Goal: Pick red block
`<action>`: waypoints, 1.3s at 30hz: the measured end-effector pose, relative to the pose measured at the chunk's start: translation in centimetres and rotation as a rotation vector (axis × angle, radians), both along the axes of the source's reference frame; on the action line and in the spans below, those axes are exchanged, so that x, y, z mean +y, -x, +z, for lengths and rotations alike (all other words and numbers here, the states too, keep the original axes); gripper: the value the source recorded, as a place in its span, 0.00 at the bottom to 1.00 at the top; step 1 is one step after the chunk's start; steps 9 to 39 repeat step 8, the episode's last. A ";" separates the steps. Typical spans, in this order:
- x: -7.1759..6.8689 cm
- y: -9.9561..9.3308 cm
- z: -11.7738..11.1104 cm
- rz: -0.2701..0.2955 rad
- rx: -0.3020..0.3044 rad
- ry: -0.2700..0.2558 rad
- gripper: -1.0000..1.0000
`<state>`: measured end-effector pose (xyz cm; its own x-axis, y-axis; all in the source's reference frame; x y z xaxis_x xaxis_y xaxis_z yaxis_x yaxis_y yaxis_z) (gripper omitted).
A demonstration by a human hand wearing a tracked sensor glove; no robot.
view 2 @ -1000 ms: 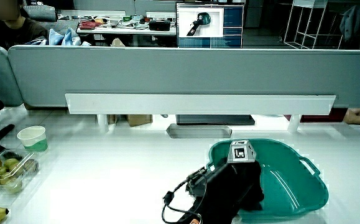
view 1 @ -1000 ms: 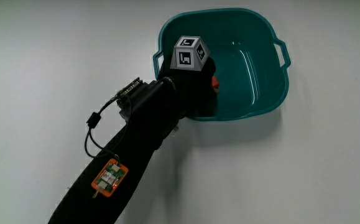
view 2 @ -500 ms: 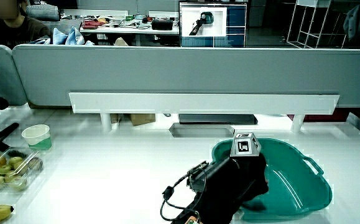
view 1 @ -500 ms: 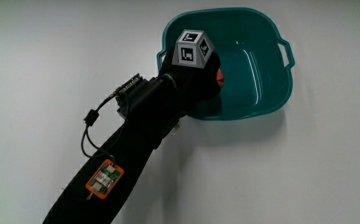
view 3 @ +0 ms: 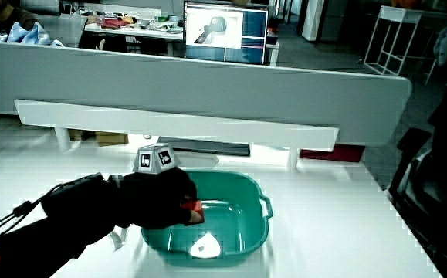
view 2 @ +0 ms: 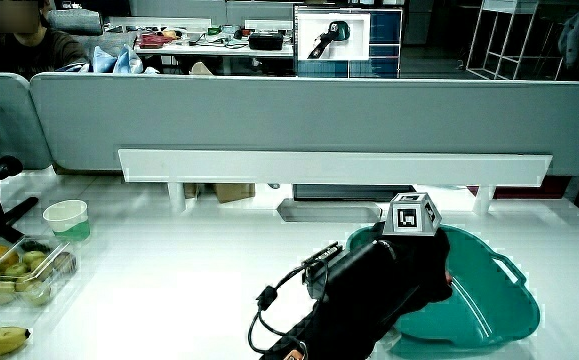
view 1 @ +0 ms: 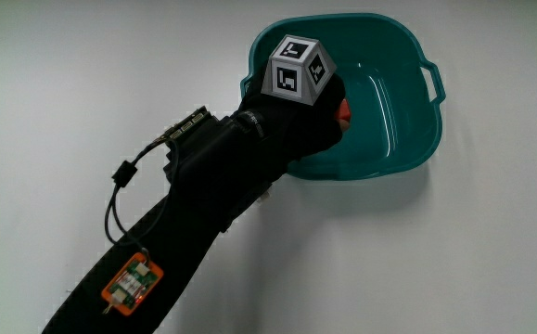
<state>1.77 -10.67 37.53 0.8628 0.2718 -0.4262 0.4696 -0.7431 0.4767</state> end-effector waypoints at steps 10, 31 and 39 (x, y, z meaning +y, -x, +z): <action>1.9 -0.2 -3.3 0.052 0.040 -0.041 1.00; 1.9 -0.2 -3.3 0.052 0.040 -0.041 1.00; 1.9 -0.2 -3.3 0.052 0.040 -0.041 1.00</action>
